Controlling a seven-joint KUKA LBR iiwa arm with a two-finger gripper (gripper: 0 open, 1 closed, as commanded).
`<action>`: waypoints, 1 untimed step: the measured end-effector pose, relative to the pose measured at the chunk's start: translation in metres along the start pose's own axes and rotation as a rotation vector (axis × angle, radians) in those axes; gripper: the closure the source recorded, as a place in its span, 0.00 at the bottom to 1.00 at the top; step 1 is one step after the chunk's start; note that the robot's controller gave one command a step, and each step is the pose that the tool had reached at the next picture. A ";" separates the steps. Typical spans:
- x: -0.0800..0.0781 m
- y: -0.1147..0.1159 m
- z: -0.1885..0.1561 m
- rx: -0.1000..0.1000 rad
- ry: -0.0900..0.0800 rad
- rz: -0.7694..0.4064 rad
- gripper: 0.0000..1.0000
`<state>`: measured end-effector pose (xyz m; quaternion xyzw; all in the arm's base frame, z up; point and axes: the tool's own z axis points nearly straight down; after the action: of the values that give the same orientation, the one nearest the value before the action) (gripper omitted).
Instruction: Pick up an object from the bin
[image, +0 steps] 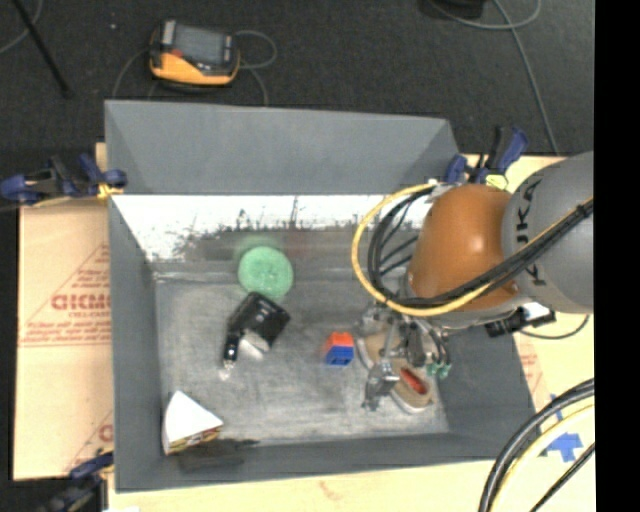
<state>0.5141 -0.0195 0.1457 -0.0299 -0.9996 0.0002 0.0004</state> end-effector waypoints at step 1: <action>-0.001 0.000 -0.001 0.000 -0.003 -0.001 0.00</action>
Offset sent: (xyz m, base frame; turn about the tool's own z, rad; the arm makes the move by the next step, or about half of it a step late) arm 0.0435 -0.0063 -0.0756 0.0109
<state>0.5152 -0.0195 0.1468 -0.0294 -0.9996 0.0002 -0.0013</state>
